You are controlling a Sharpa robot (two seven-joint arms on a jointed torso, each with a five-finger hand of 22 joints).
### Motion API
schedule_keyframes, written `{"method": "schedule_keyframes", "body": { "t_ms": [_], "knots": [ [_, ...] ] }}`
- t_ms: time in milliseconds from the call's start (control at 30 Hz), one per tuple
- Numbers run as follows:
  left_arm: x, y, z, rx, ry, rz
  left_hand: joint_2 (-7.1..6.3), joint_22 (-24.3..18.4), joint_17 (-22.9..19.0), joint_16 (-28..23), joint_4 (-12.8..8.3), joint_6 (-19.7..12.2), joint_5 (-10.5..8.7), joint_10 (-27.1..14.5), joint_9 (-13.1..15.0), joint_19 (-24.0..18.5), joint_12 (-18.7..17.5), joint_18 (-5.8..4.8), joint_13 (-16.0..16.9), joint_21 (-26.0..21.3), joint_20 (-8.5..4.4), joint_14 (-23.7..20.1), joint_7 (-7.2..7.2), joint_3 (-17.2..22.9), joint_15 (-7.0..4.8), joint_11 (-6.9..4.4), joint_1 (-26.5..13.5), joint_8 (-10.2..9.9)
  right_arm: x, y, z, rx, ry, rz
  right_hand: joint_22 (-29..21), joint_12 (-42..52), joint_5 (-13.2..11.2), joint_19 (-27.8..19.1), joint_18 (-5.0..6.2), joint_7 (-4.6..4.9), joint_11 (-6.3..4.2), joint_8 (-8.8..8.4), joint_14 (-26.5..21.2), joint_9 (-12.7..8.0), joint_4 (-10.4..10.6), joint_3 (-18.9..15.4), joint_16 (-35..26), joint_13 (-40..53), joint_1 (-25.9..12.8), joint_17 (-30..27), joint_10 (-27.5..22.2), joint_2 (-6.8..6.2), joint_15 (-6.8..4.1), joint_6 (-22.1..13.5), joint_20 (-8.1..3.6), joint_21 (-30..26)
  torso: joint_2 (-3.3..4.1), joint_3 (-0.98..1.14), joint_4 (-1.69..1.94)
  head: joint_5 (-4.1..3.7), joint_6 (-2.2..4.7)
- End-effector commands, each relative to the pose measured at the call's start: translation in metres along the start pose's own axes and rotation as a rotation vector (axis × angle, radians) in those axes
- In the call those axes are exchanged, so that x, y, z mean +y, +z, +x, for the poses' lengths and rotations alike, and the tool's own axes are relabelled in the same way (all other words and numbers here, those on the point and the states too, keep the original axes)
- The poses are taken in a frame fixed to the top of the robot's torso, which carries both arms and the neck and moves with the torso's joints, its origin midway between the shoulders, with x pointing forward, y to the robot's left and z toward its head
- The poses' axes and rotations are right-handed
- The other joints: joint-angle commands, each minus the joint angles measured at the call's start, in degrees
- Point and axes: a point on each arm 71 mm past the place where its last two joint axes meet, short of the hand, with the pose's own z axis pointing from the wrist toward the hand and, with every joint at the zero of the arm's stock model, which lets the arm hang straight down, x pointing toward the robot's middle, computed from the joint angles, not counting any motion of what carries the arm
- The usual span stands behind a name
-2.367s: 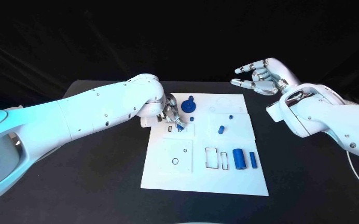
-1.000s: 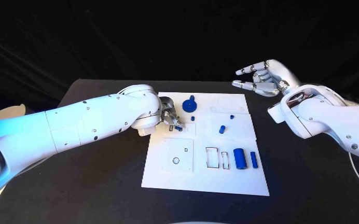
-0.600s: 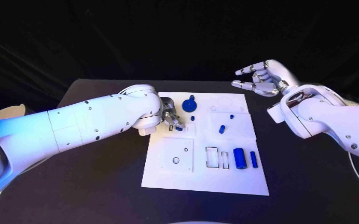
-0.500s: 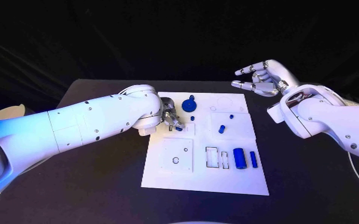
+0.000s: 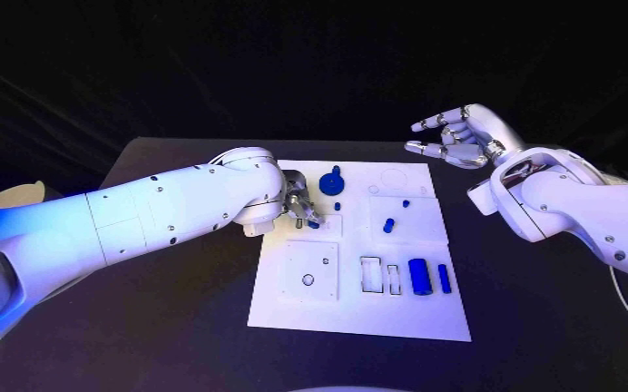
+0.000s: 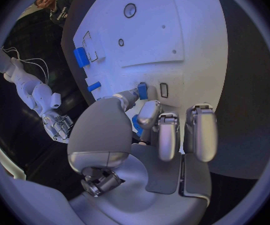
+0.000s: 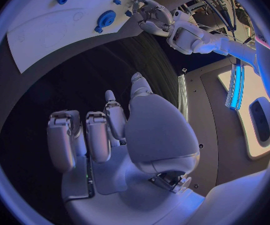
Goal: Assemble the parts on the task board
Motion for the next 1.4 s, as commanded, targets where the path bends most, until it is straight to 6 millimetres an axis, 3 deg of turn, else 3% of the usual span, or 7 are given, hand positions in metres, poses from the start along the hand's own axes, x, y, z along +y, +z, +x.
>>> {"method": "schedule_keyframes", "body": {
  "t_ms": [33,700,1400],
  "knots": [
    [0.0,0.004,0.007,0.051,0.021,-0.014,0.07,5.99,15.05,0.18,-5.89,1.92,-0.05,0.31,0.29,2.98,0.66,-0.34,0.5,0.22,-0.46,6.03,-1.43,6.07,-0.37,-0.44,-1.14,0.55,0.001,0.0,0.002,0.014,-0.001,-0.01,10.19,-0.15,0.25,3.01,0.46,-0.14,-0.14,0.11,4.9,0.06,0.05,-0.28,-0.18,2.08,0.03,9.66,-0.02,0.3,0.26,-0.11,0.32,-0.37,-0.04,0.03,-0.01,0.13,-0.01],
    [-0.001,0.014,0.011,0.087,0.044,-0.033,0.45,6.43,15.05,0.18,-4.7,2.88,-0.15,0.92,0.89,3.17,1.78,-0.43,1.44,0.41,-0.96,6.03,-2.14,2.69,-0.88,-1.03,-3.99,1.56,0.003,0.0,0.004,0.028,0.012,-0.01,10.14,-0.3,0.27,2.99,0.47,-0.15,-0.14,0.14,4.88,0.08,0.12,-0.4,-0.24,1.99,-0.09,9.58,-0.07,0.36,0.25,-0.04,0.31,-0.4,0.01,0.0,-0.05,-0.09,-0.16],
    [0.004,0.014,0.01,0.09,0.06,-0.044,-1.36,7.82,15.05,0.18,-1.97,4.44,-0.21,1.48,1.33,3.66,2.58,-0.7,1.94,1.11,-1.41,6.03,-2.84,-4.58,-1.33,-1.59,-9.24,2.72,0.002,0.0,0.004,0.029,0.014,-0.009,10.13,-0.33,0.27,2.98,0.47,-0.15,-0.14,0.15,4.87,0.08,0.14,-0.44,-0.27,1.97,-0.14,9.54,-0.08,0.36,0.25,-0.03,0.31,-0.41,0.01,-0.02,-0.03,-0.02,-0.29]
  ]
}}
